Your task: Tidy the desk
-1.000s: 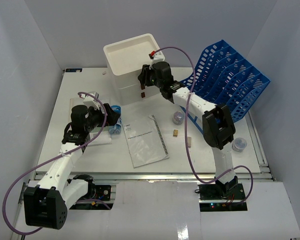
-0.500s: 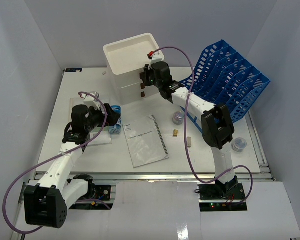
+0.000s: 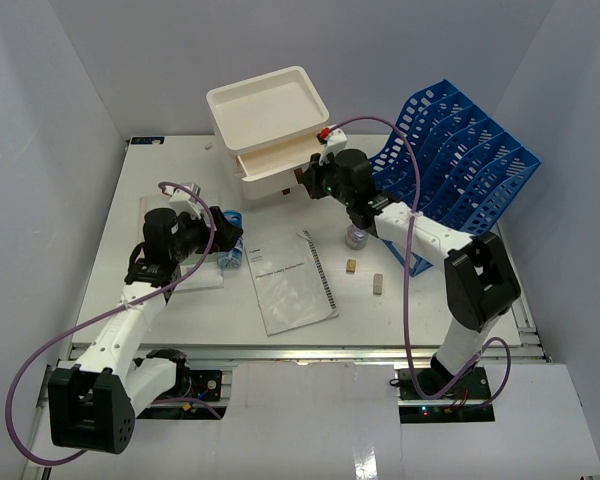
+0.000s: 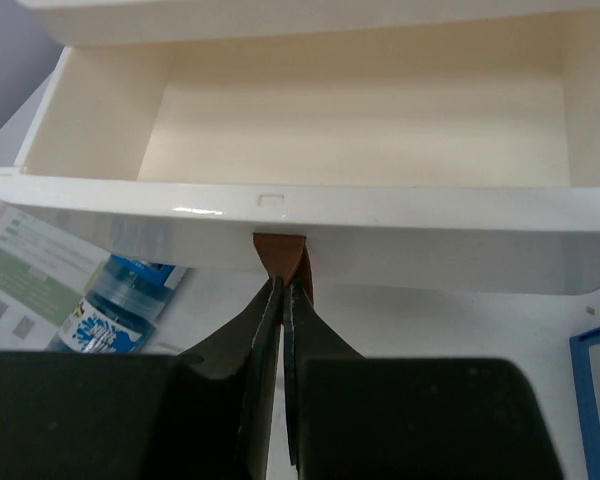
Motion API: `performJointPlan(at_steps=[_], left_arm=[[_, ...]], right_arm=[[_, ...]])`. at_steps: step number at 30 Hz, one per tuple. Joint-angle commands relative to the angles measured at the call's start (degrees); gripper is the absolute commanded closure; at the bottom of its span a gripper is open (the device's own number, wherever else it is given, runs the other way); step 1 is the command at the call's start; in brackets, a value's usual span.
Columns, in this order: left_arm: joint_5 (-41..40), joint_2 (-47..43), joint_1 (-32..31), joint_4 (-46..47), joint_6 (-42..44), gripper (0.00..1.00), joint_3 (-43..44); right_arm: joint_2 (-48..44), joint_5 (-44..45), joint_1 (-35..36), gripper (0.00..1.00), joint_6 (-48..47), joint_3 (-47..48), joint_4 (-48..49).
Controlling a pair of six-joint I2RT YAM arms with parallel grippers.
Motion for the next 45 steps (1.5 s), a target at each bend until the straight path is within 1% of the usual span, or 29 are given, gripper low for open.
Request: performJointPlan(at_steps=[1,5,13,18,24,28,29,30,32,33,36,37,39,45], left_arm=[[1.3,-0.2,-0.1,-0.2,0.3,0.02,2.1],[1.4,0.6,-0.2,-0.6,0.3,0.02,2.5],[-0.9,5.3,-0.2,-3.9,0.6,0.02,4.0],[-7.3,9.5,-1.3,-7.7,0.8,0.02,6.0],[-12.7,13.3,-4.8,-10.1,0.7,0.02,6.9],[-13.8,16.5,-5.3,-10.9,0.1,0.02,7.8],[-14.0,17.2,-5.3,-10.9,-0.1,0.02,8.1],[-14.3,18.0,-5.3,-10.9,-0.3,0.02,8.3],[-15.2,19.9,-5.4,-10.9,-1.0,0.02,8.9],[-15.7,20.8,-5.4,-10.9,-1.2,0.02,9.2],[-16.9,22.6,-5.4,-11.1,-1.5,0.02,10.1],[-17.2,23.2,-5.4,-11.1,-1.5,0.03,10.3],[-17.4,24.5,-5.4,-11.2,-1.3,0.05,11.0],[-18.3,29.6,-6.2,-12.8,-0.6,0.14,13.4]], right_arm=[[-6.2,-2.5,-0.1,0.92,-1.3,-5.6,2.5],[-8.7,-2.8,-0.1,0.92,-1.6,-8.8,2.4],[-10.2,-4.0,-0.1,0.92,-1.5,-8.6,0.2],[-11.0,-4.5,-0.1,0.92,-1.4,-10.1,-0.5],[-12.0,-6.5,-0.1,0.92,-2.1,-11.3,-1.4],[-13.0,-8.6,-0.1,0.92,-3.0,-12.3,-1.5],[-13.3,-9.2,-0.1,0.9,-3.3,-12.4,-1.5],[-13.6,-9.8,-0.1,0.81,-3.8,-12.5,-1.7],[-15.0,-13.9,-0.2,0.44,-6.1,-12.8,-2.0],[-15.7,-15.9,-0.3,0.29,-7.3,-13.0,-2.1],[-19.5,-21.7,-0.5,0.07,-11.8,-15.0,-2.2],[-21.0,-23.6,-0.8,0.03,-12.3,-16.0,-2.2],[-23.9,-26.5,-1.5,0.02,-14.7,-17.9,-2.8],[-31.5,-34.7,-6.4,0.03,-16.5,-24.5,-3.3]])
